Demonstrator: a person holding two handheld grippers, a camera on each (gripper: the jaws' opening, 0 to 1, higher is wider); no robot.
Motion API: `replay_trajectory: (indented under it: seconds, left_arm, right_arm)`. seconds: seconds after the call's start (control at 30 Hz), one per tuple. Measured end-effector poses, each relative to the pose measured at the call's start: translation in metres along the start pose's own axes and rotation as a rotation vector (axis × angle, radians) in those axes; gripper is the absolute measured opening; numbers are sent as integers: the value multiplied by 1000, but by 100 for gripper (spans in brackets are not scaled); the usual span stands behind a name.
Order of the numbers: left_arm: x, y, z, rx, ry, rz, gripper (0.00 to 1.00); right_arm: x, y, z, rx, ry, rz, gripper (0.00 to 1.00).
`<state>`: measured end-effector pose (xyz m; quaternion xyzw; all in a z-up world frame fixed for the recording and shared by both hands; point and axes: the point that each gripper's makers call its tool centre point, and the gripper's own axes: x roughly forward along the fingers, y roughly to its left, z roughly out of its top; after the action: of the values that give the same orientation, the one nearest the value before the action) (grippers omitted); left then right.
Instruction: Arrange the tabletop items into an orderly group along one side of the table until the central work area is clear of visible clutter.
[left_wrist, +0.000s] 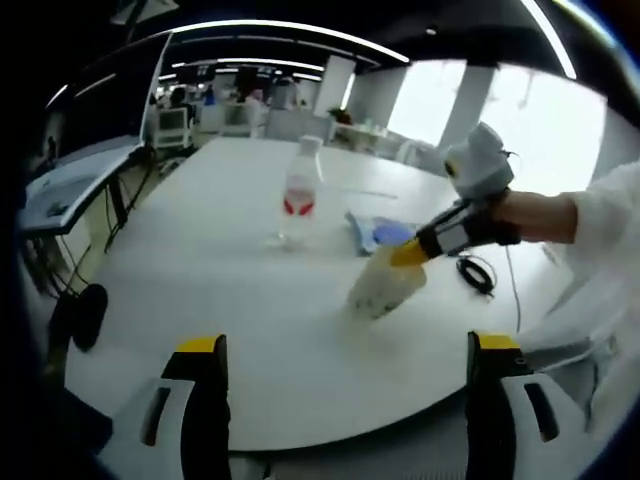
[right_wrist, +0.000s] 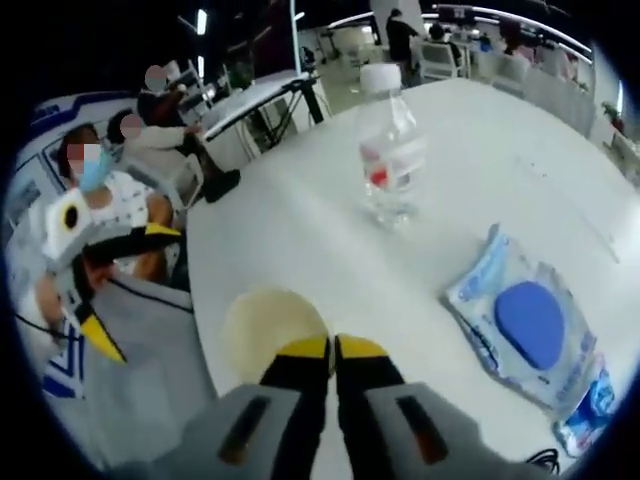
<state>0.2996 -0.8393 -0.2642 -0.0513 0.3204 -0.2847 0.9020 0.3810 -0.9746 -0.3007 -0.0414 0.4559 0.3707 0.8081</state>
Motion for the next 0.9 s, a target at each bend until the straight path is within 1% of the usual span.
replay_trajectory:
  seconds: [0.27,0.53,0.77,0.9]
  left_arm:
    - [1,-4,-3,14,16,-9,96]
    - [2,-4,-4,12,25,-13,96]
    - [3,-4,-5,8,28,-18,96]
    - [2,-6,-3,13,19,-25,96]
  right_arm:
    - [-13,-28,4,33,-18,-44,0]
    - [-24,-54,15,63,-45,-88,0]
    - [-28,-77,22,98,-62,-123,0]
    - [-27,-88,24,118,-67,-133,0]
